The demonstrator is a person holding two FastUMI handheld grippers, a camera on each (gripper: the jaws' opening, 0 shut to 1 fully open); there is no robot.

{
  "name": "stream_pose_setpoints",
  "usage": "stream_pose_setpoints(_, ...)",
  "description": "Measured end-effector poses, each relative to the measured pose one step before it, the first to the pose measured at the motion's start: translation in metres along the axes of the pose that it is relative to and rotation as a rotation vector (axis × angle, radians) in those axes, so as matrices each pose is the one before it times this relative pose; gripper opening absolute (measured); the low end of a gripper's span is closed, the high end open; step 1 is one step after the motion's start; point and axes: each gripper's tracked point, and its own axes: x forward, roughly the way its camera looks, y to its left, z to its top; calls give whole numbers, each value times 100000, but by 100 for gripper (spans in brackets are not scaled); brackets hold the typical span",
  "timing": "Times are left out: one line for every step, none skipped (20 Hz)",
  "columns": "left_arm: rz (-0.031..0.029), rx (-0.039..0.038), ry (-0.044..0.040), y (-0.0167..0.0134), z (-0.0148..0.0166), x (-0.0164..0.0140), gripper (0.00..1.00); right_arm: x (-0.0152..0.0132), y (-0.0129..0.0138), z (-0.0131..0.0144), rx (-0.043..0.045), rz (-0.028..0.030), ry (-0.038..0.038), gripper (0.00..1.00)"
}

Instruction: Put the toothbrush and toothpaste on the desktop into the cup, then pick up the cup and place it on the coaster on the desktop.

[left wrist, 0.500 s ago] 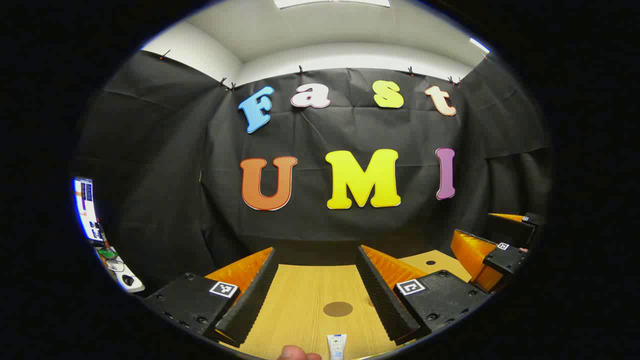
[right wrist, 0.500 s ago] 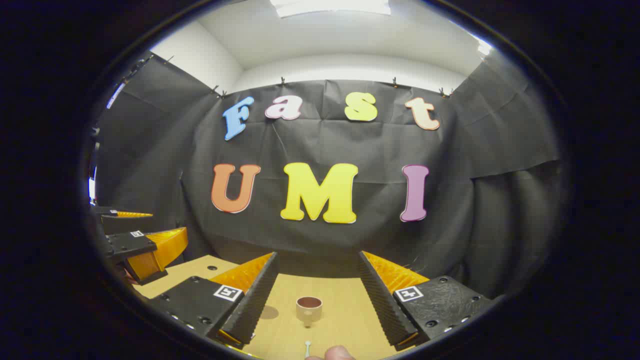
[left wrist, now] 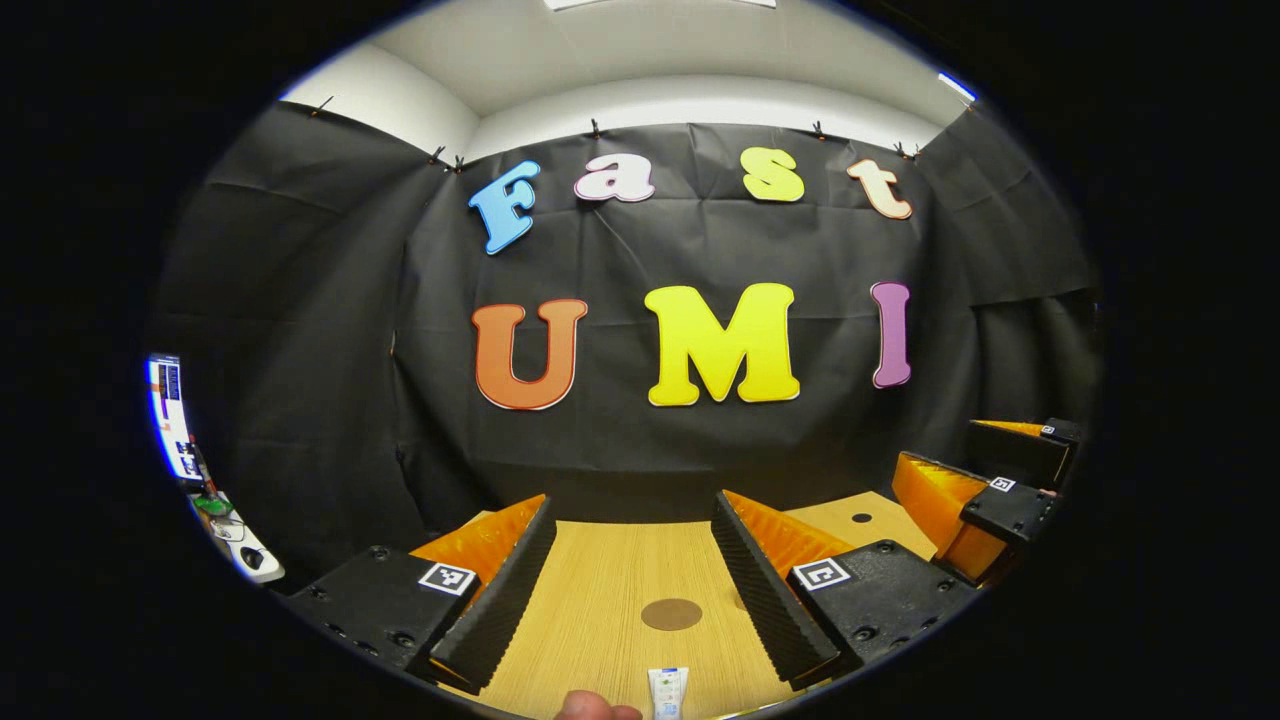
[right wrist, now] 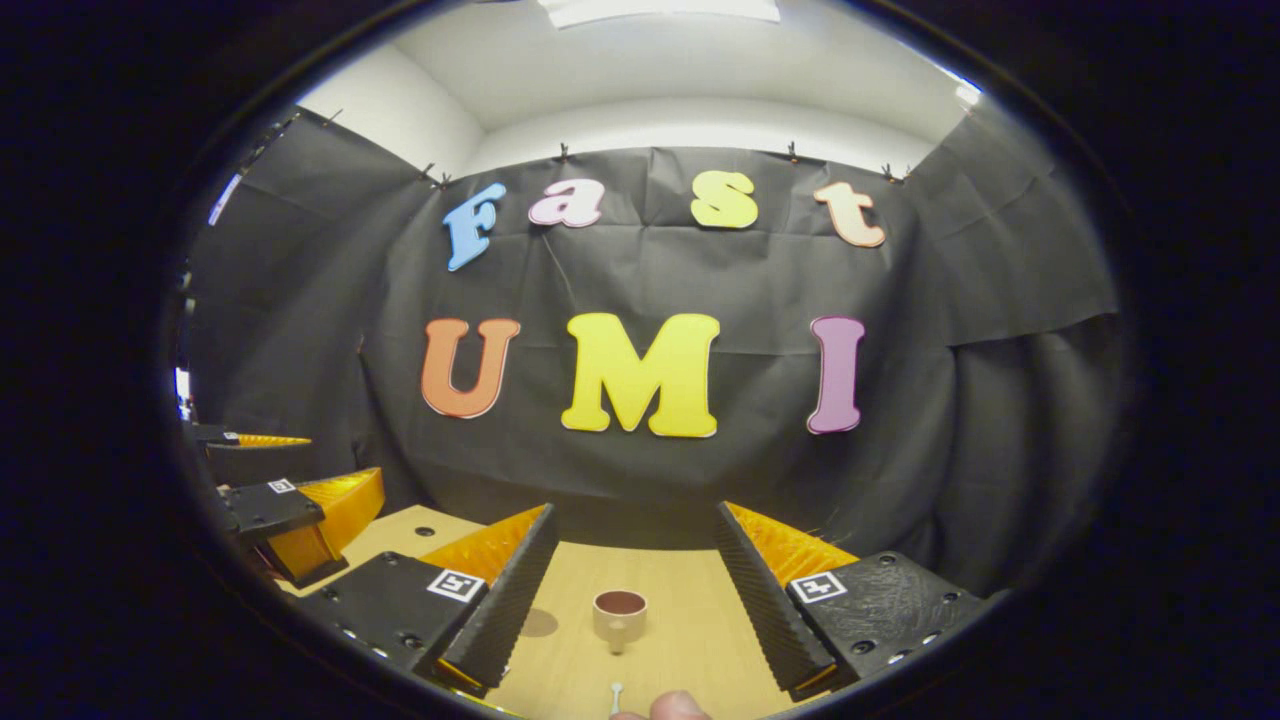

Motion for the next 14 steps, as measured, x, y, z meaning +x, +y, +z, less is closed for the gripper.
stream_pose_setpoints(296,-244,-109,-59,29,309,99,254,-185,-16,327,-170,28,95)
stream_pose_setpoints(198,-312,326,36,-62,95,99,336,-237,-153,317,-603,660,96)
stream_pose_setpoints(26,-158,760,-45,-221,85,99,186,-144,-109,649,-374,730,97)
stream_pose_setpoints(-18,-77,-263,-98,111,77,99,123,-68,180,721,-16,-372,95)
stream_pose_setpoints(242,3,-339,-13,66,102,99,152,-89,155,-300,-154,-428,95)
stream_pose_setpoints(325,-53,110,137,-100,104,99,232,-155,-158,-605,-95,132,95)
stream_pose_setpoints(478,78,341,85,-151,123,99,143,-69,-147,209,328,762,95)
stream_pose_setpoints(448,32,404,6,-80,51,99,208,54,-311,705,271,778,92)
stream_pose_setpoints(166,-218,5,-41,24,22,99,-5,-106,-20,367,110,399,95)
stream_pose_setpoints(83,-196,42,-109,-153,-16,99,88,-176,-79,-171,-33,218,95)
stream_pose_setpoints(87,87,275,-102,-32,49,99,71,-200,-80,-230,-122,385,95)
stream_pose_setpoints(133,301,335,-56,-119,16,99,164,-114,-212,242,-20,474,95)
stream_pose_setpoints(-88,55,378,-128,-190,63,99,0,-95,-223,195,-248,1477,95)
stream_pose_setpoints(91,-73,449,-146,-205,7,99,235,-239,-609,-47,-411,1817,95)
